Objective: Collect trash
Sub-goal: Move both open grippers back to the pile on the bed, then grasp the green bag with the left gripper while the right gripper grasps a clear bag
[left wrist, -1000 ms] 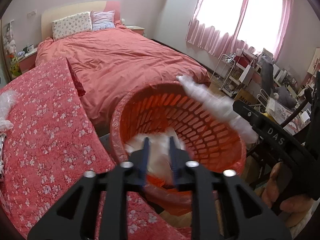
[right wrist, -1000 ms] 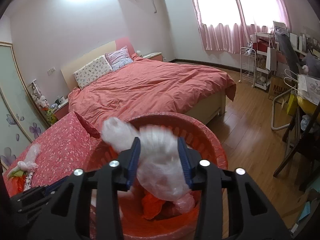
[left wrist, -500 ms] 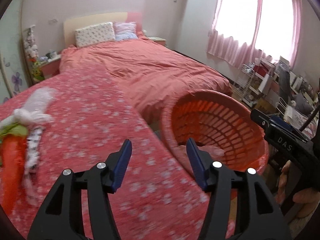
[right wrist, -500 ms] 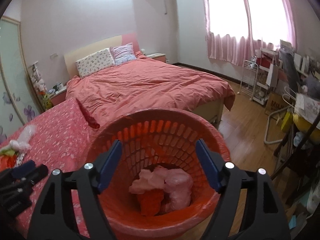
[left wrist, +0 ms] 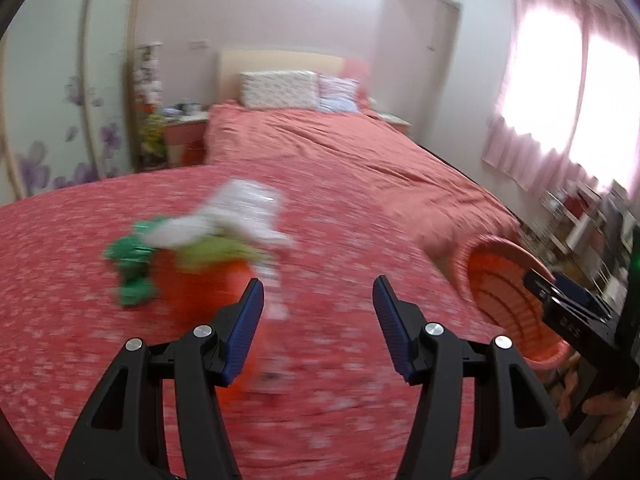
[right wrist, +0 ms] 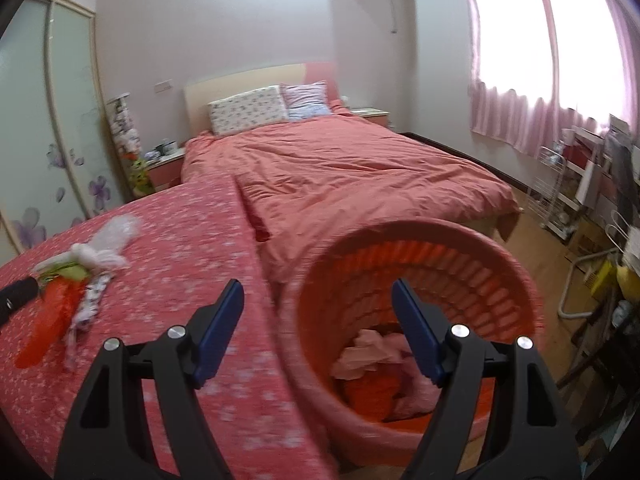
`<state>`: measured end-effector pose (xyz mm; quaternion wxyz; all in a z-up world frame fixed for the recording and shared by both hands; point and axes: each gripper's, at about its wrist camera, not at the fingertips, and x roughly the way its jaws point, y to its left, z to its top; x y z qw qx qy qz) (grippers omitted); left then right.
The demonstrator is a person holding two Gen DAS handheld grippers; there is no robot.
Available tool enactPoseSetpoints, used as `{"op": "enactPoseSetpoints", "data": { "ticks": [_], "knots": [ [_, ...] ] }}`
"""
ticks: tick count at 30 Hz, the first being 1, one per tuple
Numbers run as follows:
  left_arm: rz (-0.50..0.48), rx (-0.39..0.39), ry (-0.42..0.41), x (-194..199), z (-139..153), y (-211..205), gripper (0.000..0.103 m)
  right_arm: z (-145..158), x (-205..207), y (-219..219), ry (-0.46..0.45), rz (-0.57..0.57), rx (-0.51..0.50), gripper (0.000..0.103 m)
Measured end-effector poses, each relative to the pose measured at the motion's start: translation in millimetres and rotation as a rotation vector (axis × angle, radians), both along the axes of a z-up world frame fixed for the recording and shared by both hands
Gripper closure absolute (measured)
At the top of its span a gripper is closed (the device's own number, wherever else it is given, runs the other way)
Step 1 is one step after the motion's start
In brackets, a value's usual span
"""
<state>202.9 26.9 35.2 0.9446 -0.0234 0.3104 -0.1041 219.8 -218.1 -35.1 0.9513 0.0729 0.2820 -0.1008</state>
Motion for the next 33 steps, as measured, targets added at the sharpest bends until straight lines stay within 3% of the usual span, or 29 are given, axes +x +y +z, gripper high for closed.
{"op": "enactPoseSetpoints", "data": {
  "ticks": [5,9,11,19,23,28,33],
  "knots": [
    [0.139,0.008,-0.012,4.7,4.3,68.3,0.046,3.0,13.0,45.0,0.006,0.081,0.006,0.028],
    [0.224,0.052,0.017,22.8,-10.2,105.3,0.046,3.0,23.3,76.5,0.014,0.135,-0.003,0.028],
    [0.239,0.029,0.055,36.4,-23.3,121.6,0.046,1.3,28.5,92.2,0.020,0.159,-0.010,0.028],
    [0.269,-0.045,0.169,88.2,-59.8,140.2,0.047,-5.4,52.8,126.3,0.053,0.208,-0.034,0.028],
    [0.274,-0.001,0.190,110.8,-66.4,136.3,0.048,-6.6,64.7,133.9,0.061,0.216,-0.033,0.028],
    [0.271,-0.022,0.240,125.7,-73.0,145.6,0.071,-6.6,81.4,146.9,0.070,0.247,-0.017,0.029],
    [0.283,-0.012,0.220,112.2,-70.0,164.0,0.073,2.0,102.8,170.0,0.061,0.321,0.029,0.035]
  ]
}}
